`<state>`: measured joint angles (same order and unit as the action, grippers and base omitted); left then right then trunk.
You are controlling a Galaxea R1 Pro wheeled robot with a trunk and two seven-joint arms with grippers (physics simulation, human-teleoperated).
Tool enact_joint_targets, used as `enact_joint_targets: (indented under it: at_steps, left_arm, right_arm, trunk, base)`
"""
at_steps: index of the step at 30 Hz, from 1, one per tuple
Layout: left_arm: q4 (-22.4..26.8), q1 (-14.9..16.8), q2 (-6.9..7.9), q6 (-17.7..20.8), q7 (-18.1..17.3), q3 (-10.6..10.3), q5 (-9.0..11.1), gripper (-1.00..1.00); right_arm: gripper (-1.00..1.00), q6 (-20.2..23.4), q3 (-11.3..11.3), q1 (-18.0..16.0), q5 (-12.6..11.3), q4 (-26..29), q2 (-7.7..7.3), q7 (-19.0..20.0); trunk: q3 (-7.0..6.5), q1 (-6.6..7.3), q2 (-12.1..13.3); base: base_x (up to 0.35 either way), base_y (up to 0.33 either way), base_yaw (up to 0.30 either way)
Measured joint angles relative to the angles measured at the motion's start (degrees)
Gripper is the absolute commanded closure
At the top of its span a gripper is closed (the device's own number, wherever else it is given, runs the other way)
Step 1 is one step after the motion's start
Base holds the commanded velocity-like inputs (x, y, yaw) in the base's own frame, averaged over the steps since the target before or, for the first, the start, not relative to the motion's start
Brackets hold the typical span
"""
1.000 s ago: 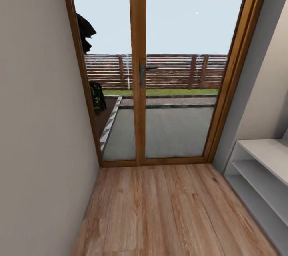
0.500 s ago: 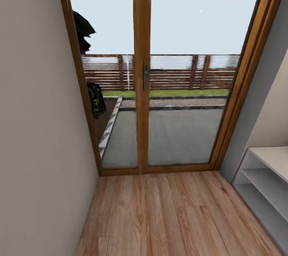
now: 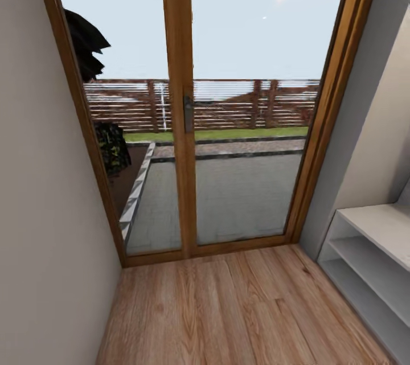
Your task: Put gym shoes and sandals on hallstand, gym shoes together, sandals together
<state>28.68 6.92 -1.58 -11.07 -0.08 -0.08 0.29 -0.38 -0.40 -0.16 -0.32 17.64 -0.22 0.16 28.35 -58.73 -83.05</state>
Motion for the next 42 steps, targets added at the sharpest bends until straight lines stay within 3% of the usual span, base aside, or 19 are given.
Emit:
enact_joint_targets:
  at_steps: [16, 34, 42]
  left_arm:
    - [0.01, 0.00, 0.00, 0.00, 0.00, 0.00, 0.01, -1.00]
    - [0.02, -0.01, 0.00, 0.01, 0.00, 0.00, 0.03, -1.00]
    - [0.00, 0.00, 0.00, 0.00, 0.00, 0.00, 0.02, -1.00]
  right_arm:
    - [-1.00, 0.02, 0.00, 0.00, 0.00, 0.00, 0.04, 0.00]
    - [-1.00, -0.01, 0.00, 0.00, 0.00, 0.00, 0.04, 0.00]
    - [-1.00, 0.00, 0.00, 0.00, 0.00, 0.39, 0.04, 0.00]
  trunk:
    - [-0.55, 0.01, 0.00]
    - [-0.61, 0.03, 0.00]
    - [-0.61, 0.03, 0.00]
  base:
    - [0.026, 0.019, -0.213]
    - [0.254, 0.207, -0.022]
    - [0.321, 0.114, -0.183]
